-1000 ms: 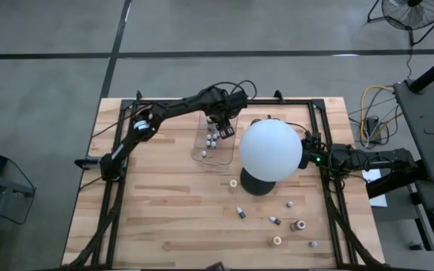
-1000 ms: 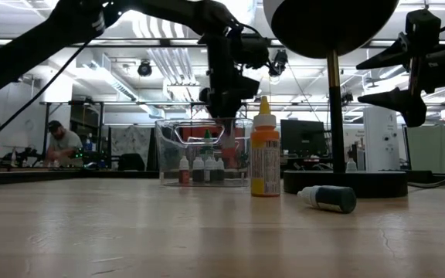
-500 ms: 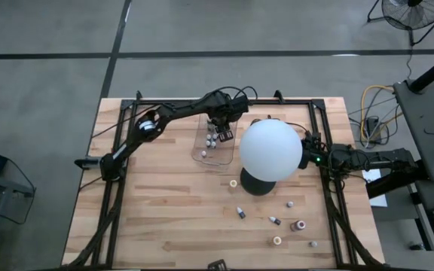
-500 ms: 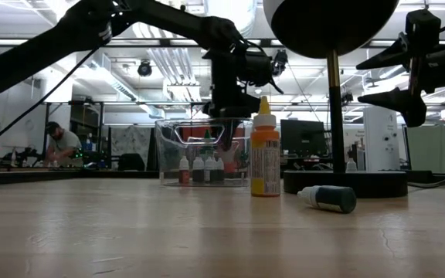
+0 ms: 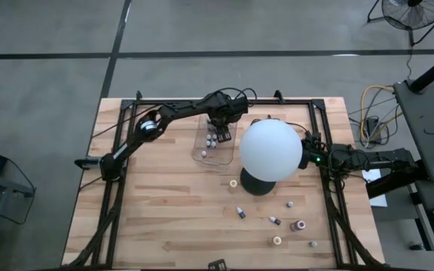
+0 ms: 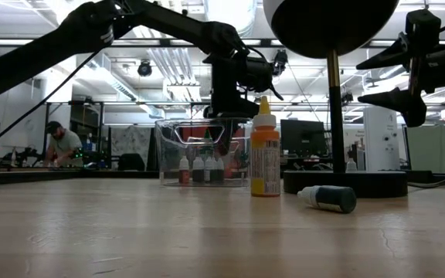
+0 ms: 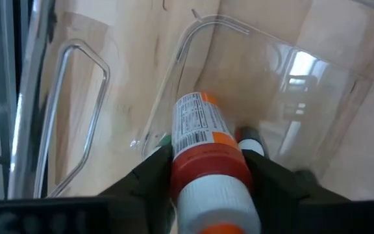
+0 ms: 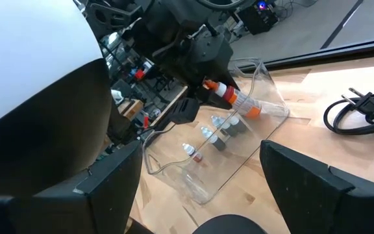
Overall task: Pick & Place food coloring
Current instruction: Put the large orange food coloring bottle into the transparent bin, then put the large yellow food coloring bottle into the transparent bin
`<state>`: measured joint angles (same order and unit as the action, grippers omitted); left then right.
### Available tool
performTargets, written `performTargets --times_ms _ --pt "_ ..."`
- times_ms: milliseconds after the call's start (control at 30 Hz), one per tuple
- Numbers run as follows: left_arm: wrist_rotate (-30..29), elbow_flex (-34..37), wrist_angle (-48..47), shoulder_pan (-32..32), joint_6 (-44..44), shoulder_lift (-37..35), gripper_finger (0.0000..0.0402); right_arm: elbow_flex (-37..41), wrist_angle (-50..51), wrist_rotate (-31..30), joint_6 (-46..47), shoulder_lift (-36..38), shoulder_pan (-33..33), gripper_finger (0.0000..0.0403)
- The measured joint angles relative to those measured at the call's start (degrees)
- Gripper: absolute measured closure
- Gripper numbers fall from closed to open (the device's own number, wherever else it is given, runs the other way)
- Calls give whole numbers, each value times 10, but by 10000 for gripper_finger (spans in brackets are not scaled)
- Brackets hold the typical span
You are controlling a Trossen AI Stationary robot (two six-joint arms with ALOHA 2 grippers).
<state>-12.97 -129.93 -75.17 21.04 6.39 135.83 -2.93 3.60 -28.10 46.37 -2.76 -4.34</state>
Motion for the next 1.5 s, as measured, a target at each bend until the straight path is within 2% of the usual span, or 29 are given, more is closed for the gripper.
performTargets --times_ms 133,267,533,867,1100,1500 --pt "0 0 -3 0 4 0 193 0 0 0 0 0 0 101" --pt "0 0 -3 0 7 0 173 0 0 0 0 0 0 101" --pt "-7 -3 1 0 11 -11 169 0 0 0 0 0 0 101" --pt "-96 -41 -20 -3 30 -11 168 0 0 0 0 0 0 101" --pt "-95 -48 -40 -10 24 -29 168 0 0 0 0 0 0 101" --pt "-81 -39 -116 -43 -83 -108 168 0 0 -1 0 -1 0 101"
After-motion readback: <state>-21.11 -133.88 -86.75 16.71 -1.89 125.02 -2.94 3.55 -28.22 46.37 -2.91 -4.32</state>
